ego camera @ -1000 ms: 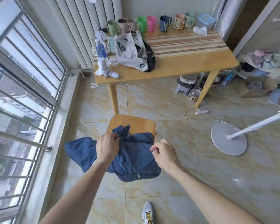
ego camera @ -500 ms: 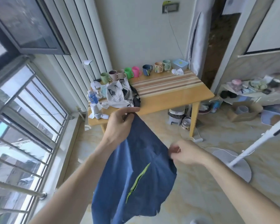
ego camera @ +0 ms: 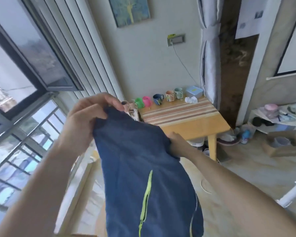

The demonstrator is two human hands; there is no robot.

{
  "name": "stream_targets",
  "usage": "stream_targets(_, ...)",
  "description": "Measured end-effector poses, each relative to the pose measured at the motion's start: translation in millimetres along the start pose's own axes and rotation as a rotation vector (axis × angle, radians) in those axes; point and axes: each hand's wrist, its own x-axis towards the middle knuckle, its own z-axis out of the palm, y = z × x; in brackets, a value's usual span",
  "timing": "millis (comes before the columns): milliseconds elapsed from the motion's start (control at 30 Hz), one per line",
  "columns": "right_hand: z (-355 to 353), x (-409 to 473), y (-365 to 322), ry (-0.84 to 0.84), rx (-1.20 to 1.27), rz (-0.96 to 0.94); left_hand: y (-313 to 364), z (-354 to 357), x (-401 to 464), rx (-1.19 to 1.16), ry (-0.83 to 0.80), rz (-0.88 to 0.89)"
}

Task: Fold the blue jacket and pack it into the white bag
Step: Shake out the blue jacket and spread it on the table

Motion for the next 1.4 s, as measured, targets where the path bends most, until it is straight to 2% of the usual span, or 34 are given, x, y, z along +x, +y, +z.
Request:
stream_targets(33, -15.3, 5.9, 6.1, 0.055, 0.001, -0.013, -7.5, -10.1, 10.7, 0.223, 0.159, -0.025)
stream_targets(100, -48.8, 18.6, 11.4, 0.17, 0.041, -0.028, -29.0, -28.6, 32.3, 0.838, 0.396, -0.166)
stream_targets(133, -63.7, 26.6, 8.7, 0.217, 0.061, -0.05, -36.4, -28.8, 39.1, 1.088, 0.436, -0.227)
stream_targets(167, -76.8, 36.8, 4.0, 0.261, 0.053, -0.093, -43.4, -23.4, 46.3, 1.204, 0.436, -0.238)
stream_targets(367, -124.2, 81.4, -53.6, 0.383, -0.202, -0.301, -74.8, 88.6, 118.0, 0.978, 0.06, -0.203)
stream_targets(467, -149.5, 94.0, -55.5, 0.366, -0.348, -0.382, -99.9, 89.8, 165.1, 0.848, 0.036, -0.113)
stream_targets(533, -175.4, 104.5, -35.0, 0.262, -0.394, -0.362, -113.4, 79.1, 192.2, 0.728, 0.046, -0.003)
stream_targets(600, -200.6, 110.4, -16.4, 0.042, -0.292, -0.215, -120.3, 75.2, 215.9, 0.564, 0.015, 0.112)
stream_targets(667, -213.8, 123.7, -1.1, -0.09, 0.028, 0.007, -121.8, 76.8, 241.2, 0.422, -0.041, 0.197)
stream_targets(700, -215.5, 136.8, 9.6, -0.091, 0.146, 0.096, -122.6, 78.7, 253.9, 0.382, -0.067, 0.23)
stream_targets(733, -214.4, 150.5, 18.3, -0.074, 0.159, 0.127, -125.9, 80.3, 266.5, 0.356, -0.1, 0.257)
stream_targets(833, -205.8, 191.6, 42.6, -0.03, 0.065, 0.089, -138.7, 82.0, 304.4, 0.31, -0.242, 0.281)
stream_targets(900, -210.3, 214.1, 52.2, 0.119, 0.126, 0.053, -147.0, 74.9, 323.1, 0.317, -0.337, 0.285)
stream_targets(967, -226.9, 231.6, 51.5, 0.323, 0.233, -0.043, -156.6, 63.6, 338.2, 0.309, -0.45, 0.246)
stream_targets(1033, -248.1, 245.1, 41.7, 0.529, 0.25, -0.182, -164.0, 56.3, 348.5, 0.197, -0.516, 0.131)
stream_targets(1067, -259.7, 251.3, 34.8, 0.604, 0.251, -0.237, -168.8, 56.7, 355.9, 0.108, -0.446, 0.065)
stream_targets(1133, -278.7, 263.0, 21.2, 0.604, 0.351, -0.373, -181.0, 63.9, 377.4, 0.051, -0.143, -0.029)
stream_targets(1167, -285.8, 269.8, 14.8, 0.546, 0.437, -0.428, -186.4, 67.8, 390.0, 0.158, -0.023, -0.032)
stream_targets(1200, -290.3, 278.4, 8.9, 0.482, 0.51, -0.456, -189.7, 71.8, 400.9, 0.27, -0.011, -0.056)
stream_targets(1233, -292.4, 287.7, 5.6, 0.422, 0.554, -0.463, -191.5, 76.3, 409.1, 0.306, -0.11, -0.092)
stream_targets(1333, -295.4, 309.1, -2.5, 0.356, 0.48, -0.445, -195.9, 96.9, 422.4, 0.157, -0.521, -0.267)
stream_targets(1400, -300.0, 319.8, -9.4, 0.384, 0.472, -0.429, -203.1, 115.9, 424.9, 0.217, -0.622, -0.283)
